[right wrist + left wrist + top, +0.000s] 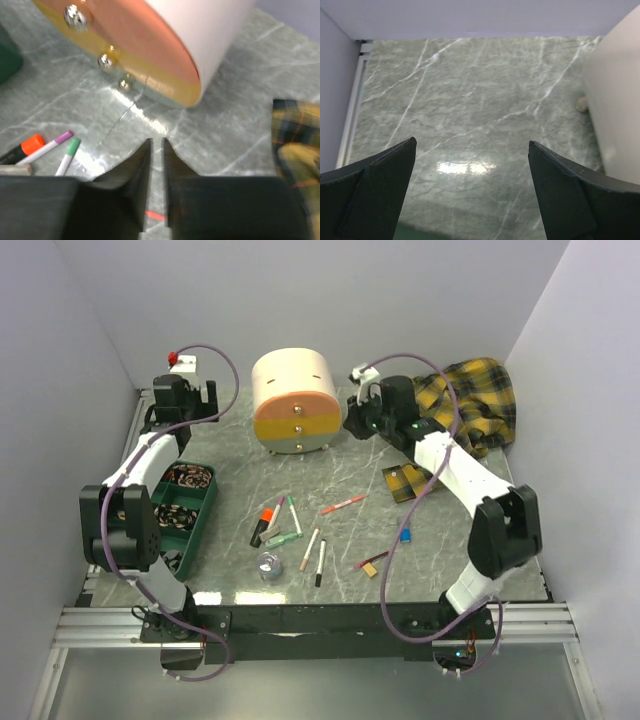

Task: Sort the stationery into containers
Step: Move the storage box to the center of the board, then open the drawer in the storage box.

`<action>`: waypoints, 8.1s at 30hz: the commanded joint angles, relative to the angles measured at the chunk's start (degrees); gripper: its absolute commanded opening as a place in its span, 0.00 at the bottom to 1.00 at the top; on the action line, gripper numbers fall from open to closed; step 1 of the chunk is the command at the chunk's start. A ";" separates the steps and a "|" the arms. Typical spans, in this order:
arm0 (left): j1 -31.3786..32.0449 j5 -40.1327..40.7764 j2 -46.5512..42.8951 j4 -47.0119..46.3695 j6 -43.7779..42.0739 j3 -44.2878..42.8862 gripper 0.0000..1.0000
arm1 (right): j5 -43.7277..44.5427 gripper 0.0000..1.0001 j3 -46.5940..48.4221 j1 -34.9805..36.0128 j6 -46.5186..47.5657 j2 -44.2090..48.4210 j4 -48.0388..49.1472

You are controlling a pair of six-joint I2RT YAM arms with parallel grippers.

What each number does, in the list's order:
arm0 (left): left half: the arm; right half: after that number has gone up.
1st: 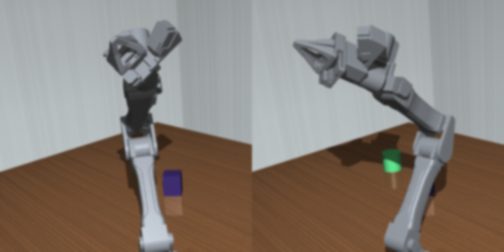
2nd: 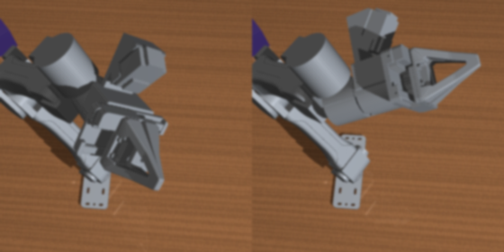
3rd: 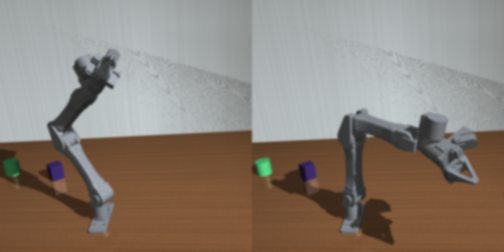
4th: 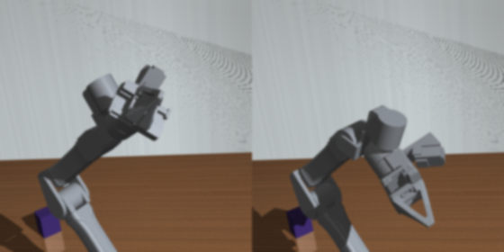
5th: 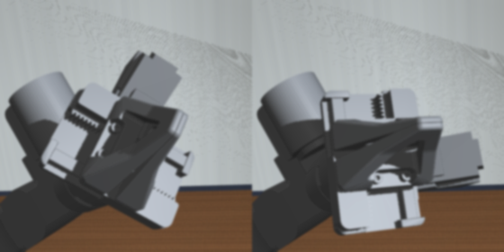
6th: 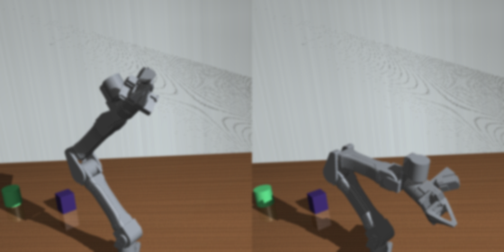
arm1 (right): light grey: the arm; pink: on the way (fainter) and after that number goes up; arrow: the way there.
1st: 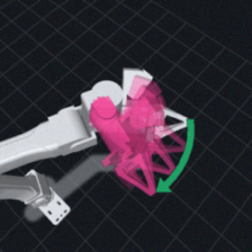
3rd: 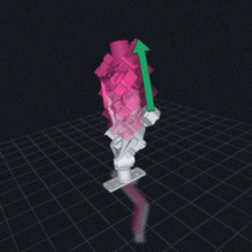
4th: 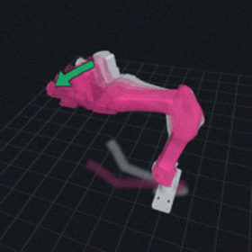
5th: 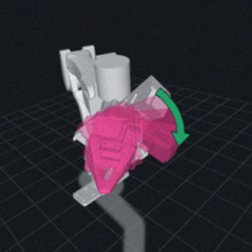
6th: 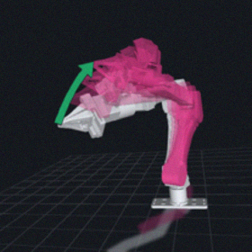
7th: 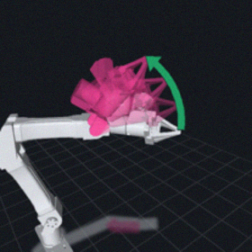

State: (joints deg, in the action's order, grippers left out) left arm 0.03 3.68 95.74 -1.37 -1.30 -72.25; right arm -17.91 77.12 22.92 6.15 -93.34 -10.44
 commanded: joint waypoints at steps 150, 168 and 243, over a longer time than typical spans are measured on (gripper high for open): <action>1.11 -48.24 27.57 -30.28 36.28 -13.62 0.34 | -17.60 0.57 12.88 -3.49 12.05 -25.84 15.88; 0.14 -47.71 30.47 -26.76 37.34 -16.60 0.65 | -28.48 0.60 17.81 -11.32 -30.21 -24.34 5.23; 0.49 -51.67 36.09 -24.30 38.39 -23.29 0.90 | -37.90 0.43 13.93 -11.40 -68.99 -44.91 37.42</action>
State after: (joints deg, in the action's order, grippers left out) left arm 0.10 -46.24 136.55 -24.16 37.95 -95.94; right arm -53.17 90.02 10.11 -61.91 -136.44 25.87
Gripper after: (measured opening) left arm 0.898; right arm 0.444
